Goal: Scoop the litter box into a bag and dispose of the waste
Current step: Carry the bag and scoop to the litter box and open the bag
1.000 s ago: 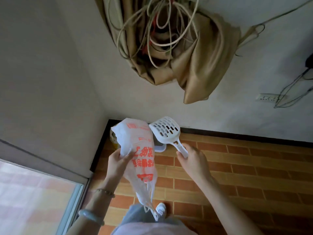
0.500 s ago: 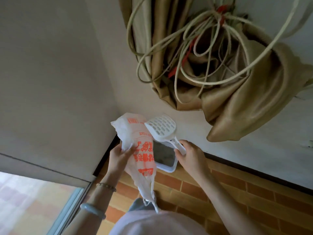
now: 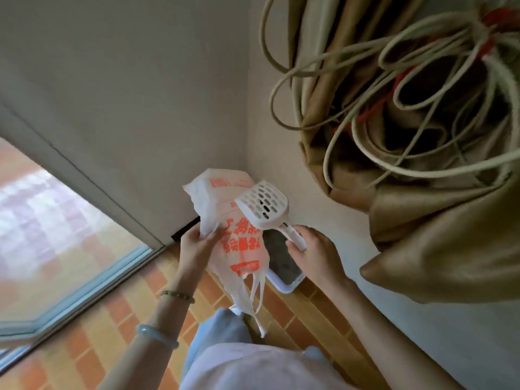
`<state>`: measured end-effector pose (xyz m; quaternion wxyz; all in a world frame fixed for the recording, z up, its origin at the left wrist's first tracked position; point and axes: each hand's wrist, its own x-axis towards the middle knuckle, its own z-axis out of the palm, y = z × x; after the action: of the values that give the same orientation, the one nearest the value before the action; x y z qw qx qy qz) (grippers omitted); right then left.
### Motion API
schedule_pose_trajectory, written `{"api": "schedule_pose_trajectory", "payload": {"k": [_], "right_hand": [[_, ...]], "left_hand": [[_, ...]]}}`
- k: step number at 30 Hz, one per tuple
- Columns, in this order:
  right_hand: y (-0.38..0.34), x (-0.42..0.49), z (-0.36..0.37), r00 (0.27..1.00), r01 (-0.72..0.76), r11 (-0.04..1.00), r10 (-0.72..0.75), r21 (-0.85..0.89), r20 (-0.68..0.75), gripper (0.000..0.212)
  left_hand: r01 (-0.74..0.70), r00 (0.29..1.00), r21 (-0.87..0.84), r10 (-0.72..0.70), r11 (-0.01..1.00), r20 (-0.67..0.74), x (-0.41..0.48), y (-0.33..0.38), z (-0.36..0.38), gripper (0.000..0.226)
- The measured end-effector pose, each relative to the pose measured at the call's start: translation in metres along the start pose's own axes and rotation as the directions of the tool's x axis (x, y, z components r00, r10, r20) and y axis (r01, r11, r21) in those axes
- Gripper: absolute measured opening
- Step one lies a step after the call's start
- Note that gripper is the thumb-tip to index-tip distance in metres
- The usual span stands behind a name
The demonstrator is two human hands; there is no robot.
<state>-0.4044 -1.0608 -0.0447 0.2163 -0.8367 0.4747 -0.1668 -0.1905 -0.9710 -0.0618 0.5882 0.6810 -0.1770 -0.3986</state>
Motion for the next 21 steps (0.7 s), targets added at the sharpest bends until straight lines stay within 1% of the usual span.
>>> {"api": "schedule_pose_trajectory", "payload": {"k": [3,5,10,13,15,17,21], "right_hand": [[0.013,-0.008,-0.004,0.991,0.119,0.993,-0.120,0.023,0.056,0.025],[0.025,-0.020,-0.010,0.977,0.191,0.981,-0.194,0.037,0.088,0.024],[0.051,-0.058,-0.027,0.936,0.317,0.946,-0.325,0.072,0.139,0.022],[0.061,-0.077,-0.032,0.918,0.352,0.934,-0.356,0.057,0.176,0.017],[0.063,-0.087,-0.034,0.912,0.354,0.933,-0.360,0.066,0.196,0.015],[0.062,-0.091,-0.031,0.907,0.353,0.932,-0.363,0.082,0.216,0.014],[0.049,-0.094,-0.016,0.887,0.344,0.931,-0.365,0.122,0.282,0.014]], "left_hand": [[-0.034,0.996,-0.064,0.029,0.997,-0.080,-0.032,-0.023,0.010,0.022],[-0.052,0.990,-0.101,0.038,0.994,-0.137,-0.059,-0.039,0.021,0.025],[-0.100,0.962,-0.152,0.057,0.983,-0.266,-0.130,-0.072,0.039,0.025],[-0.086,0.939,-0.232,0.001,0.969,-0.345,-0.164,-0.089,0.039,0.023],[-0.089,0.924,-0.265,-0.020,0.960,-0.383,-0.184,-0.095,0.035,0.028],[-0.081,0.919,-0.283,-0.039,0.956,-0.393,-0.198,-0.102,0.029,0.032],[-0.042,0.906,-0.328,-0.102,0.944,-0.411,-0.209,-0.109,0.013,0.031]]}}
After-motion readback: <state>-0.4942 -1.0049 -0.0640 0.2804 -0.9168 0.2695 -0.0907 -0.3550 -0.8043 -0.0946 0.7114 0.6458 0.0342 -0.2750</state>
